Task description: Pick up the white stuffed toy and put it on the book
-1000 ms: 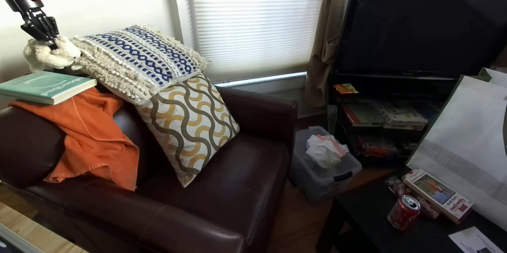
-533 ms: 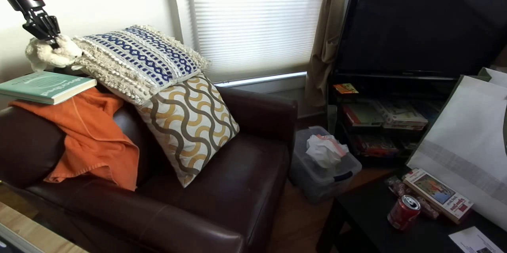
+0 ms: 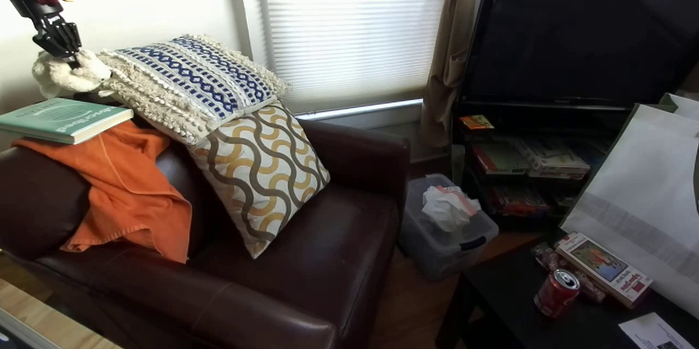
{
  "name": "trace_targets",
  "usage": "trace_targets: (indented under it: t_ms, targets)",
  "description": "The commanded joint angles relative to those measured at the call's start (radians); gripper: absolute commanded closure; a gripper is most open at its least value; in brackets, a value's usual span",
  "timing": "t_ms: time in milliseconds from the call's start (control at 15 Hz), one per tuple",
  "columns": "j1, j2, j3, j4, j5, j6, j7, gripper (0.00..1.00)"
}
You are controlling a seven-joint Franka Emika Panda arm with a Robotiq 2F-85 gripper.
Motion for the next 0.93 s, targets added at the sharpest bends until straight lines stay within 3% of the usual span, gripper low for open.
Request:
trace_targets:
  t_ms: [0, 333, 800, 867]
  targets:
    - [0.002, 0.02, 0.026, -0.001, 0.045, -0.004, -0.108, 0.97]
    - [0.014, 0.03, 0.034, -0.014, 0.043, 0.002, -0.196, 0.97]
    - [0.019, 0.043, 0.028, -0.036, 0.067, -0.039, -0.196, 0.97]
    - [0.017, 0.041, 0.031, -0.04, 0.075, -0.044, -0.198, 0.62]
